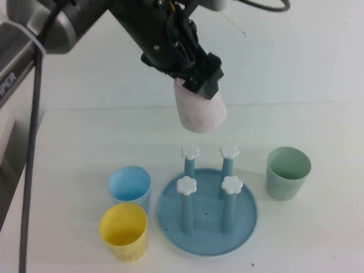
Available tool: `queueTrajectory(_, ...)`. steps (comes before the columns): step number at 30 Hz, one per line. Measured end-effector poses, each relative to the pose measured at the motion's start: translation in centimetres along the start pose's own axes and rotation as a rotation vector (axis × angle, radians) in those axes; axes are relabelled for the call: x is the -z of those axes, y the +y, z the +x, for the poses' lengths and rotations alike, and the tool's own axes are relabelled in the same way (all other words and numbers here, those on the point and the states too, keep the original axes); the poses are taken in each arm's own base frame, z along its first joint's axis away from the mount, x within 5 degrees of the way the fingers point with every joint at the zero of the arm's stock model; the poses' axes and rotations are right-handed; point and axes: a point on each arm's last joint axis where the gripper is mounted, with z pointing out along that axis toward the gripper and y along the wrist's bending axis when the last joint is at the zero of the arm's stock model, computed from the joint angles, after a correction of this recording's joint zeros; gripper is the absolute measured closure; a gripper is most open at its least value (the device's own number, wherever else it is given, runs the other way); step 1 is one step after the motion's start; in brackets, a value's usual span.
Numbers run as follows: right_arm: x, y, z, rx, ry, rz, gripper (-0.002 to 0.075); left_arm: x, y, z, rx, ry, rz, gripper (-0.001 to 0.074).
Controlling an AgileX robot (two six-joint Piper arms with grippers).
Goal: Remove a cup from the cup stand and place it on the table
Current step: Hand over the cup
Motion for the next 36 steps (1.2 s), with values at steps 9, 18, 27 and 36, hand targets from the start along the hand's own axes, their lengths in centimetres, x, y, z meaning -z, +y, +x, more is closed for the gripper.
queueTrajectory(9, 2.5, 0.4, -5.1, -0.259, -0.331, -0.15, 0.0728, 7.4, -3.1, -0.9, 0.045, -0.208, 0.197, 0.0203)
queueTrajectory(18, 5.7, 1.5, -9.2, -0.249, -0.773, -0.378, 0.0535, 10.2, -7.2, -1.8, 0.017, -0.355, 0.697, 0.0203)
queueTrajectory(27, 5.9, 1.1, -9.5, -0.283, -0.814, -0.347, 0.0146, 10.0, -8.8, -2.5, 0.048, -0.372, 0.899, 0.0203)
queueTrajectory(36, 5.9, 1.1, -9.5, -0.291, -0.814, -0.345, 0.0403, 7.8, -12.6, -2.7, -0.022, -0.313, 0.986, 0.0204)
